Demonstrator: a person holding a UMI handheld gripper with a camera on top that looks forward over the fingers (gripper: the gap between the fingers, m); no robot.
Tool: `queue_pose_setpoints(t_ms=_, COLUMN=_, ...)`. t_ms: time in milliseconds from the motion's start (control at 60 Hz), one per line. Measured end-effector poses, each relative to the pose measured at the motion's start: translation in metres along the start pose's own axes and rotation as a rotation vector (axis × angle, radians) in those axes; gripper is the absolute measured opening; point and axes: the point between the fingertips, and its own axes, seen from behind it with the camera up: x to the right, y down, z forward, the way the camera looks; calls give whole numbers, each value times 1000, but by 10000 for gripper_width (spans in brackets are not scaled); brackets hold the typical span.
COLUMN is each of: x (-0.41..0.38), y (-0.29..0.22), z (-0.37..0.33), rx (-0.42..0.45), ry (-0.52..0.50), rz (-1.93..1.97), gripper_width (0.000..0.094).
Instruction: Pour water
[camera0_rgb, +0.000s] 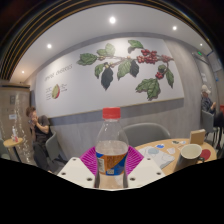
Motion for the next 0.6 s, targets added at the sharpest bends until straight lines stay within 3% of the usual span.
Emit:
queue_pose_setpoints(t_ms=283, x=76, y=-21, z=7, rx=87, ry=-94, rz=904, gripper_width=313)
queue_pose_setpoints(t_ms=450, x=109, y=-24, z=-3, rx=141, ry=-76, rz=1450, gripper_width=343)
queue_pose_setpoints(t_ms=533, x=108, y=-48, z=1, rx=158, ry=-115, rz=1671, gripper_width=369)
queue_pose_setpoints(t_ms=600, x=126, y=-35, z=-14, rx=175, ry=-162, rz=1794, gripper_width=380)
